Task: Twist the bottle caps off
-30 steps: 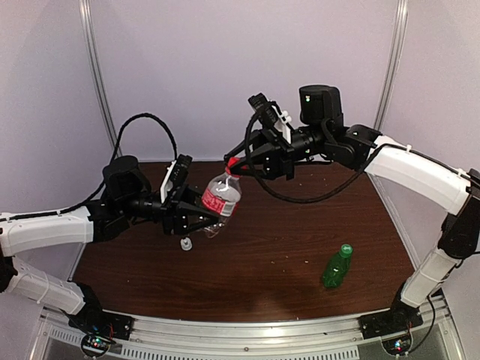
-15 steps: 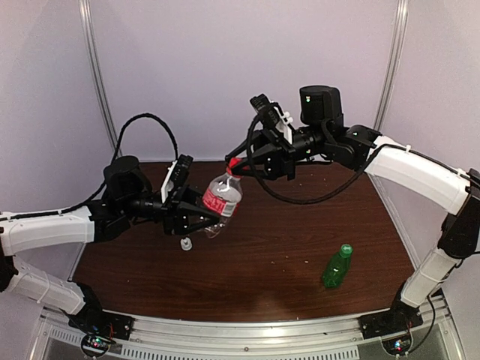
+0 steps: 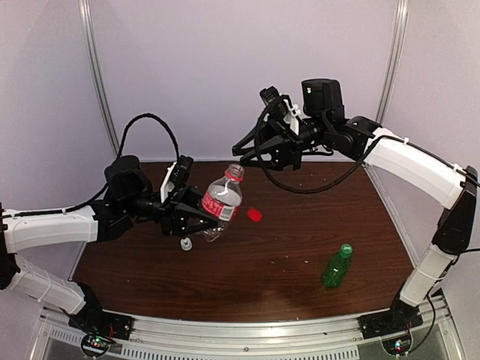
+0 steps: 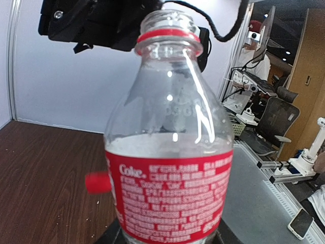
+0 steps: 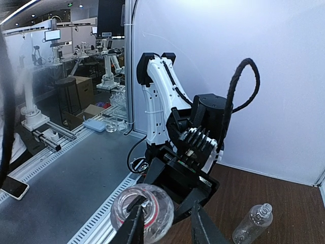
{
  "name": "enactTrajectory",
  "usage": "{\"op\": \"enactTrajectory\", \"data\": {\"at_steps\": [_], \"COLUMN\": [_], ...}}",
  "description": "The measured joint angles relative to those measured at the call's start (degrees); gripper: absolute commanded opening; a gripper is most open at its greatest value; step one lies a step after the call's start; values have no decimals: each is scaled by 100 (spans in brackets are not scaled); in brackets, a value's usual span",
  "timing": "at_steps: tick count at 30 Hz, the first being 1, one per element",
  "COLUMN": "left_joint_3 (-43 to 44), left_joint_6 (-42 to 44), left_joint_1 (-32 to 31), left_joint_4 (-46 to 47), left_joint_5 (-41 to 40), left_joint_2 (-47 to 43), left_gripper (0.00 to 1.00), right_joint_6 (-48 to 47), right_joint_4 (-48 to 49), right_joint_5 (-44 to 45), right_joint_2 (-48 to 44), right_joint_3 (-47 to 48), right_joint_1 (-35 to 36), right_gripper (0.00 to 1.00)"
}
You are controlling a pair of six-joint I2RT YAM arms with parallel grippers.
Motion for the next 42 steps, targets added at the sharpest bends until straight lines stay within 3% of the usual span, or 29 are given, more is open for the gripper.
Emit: {"op": "enactTrajectory", "data": {"at_steps": [5,8,14,19,24,33,42], "left_joint_3": [0,20,33,33,33,33,35], "left_joint_6": [26,221,592,780,828,833,876], "left_joint_1": [-9,-9,-9,-9,-9,-9,-9], "left_joint_4": [46,-243,-791,-1106,-1419,-1904,-2105], "left_joint_5": [68,-114,-846,-1766,-2837,-4531,-5270], "left_joint_2": [-7,-85,-413,-728,-964,-1392,-1488], "left_gripper": [13,13,13,13,14,14,14], "right_joint_6": [-20,114,765,1211,1244,999,815], "right_joint_4": [-138,-96,96,50,-286,-1342,-2452], "right_joint_5": [179,647,2472,3963,4885,5923,6398], "right_joint_2": [-2,-74,-765,-1515,-1816,-1207,-205], "right_joint_3": [7,-107,-990,-1674,-2031,-2472,-2437], "right_joint_1": [-37,-42,-66,-61,201,1075,1530], "right_gripper": [27,34,49,55,58,59,68]}}
